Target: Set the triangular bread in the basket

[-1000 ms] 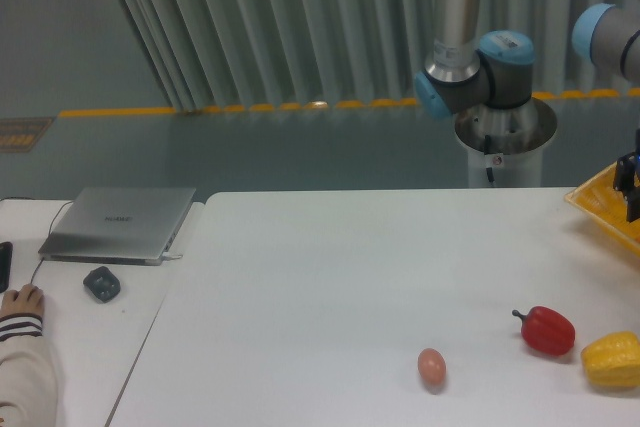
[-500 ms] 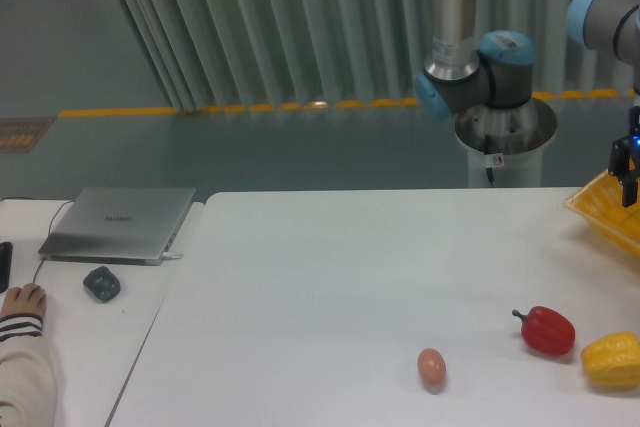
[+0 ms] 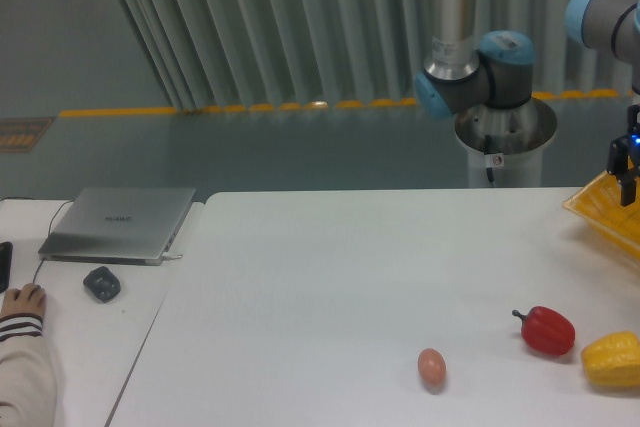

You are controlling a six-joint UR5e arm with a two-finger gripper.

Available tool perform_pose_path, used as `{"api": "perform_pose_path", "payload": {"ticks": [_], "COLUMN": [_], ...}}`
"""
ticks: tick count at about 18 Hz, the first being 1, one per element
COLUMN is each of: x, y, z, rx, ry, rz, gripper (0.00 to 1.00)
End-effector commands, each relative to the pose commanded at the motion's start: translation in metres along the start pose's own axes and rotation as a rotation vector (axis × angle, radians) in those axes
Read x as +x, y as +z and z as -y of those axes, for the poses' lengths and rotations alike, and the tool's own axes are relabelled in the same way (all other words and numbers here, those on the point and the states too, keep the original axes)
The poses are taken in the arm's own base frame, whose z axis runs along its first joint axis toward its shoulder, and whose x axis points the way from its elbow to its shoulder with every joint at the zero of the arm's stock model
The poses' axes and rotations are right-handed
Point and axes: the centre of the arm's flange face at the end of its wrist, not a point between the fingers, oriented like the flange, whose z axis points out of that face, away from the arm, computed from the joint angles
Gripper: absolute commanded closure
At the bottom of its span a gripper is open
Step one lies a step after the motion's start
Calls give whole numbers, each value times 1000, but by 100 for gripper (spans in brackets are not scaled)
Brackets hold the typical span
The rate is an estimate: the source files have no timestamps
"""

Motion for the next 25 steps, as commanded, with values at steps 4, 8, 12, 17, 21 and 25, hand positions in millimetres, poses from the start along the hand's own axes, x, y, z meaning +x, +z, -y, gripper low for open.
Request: {"api": "perform_pose_path", "payload": {"ticks": [4, 8, 12, 17, 21, 25], "x": [-3, -24, -51, -69, -59, -57], "y": [13, 42, 95, 164, 194, 193], "z": [8, 15, 18, 13, 16, 22], "rx": [9, -3, -66, -117, -148, -149], "ry": [13, -26, -45, -41, -33, -27], "rz": [-13, -5, -4, -61, -111, -112], "gripper": [0, 0, 0, 0, 0, 0]}}
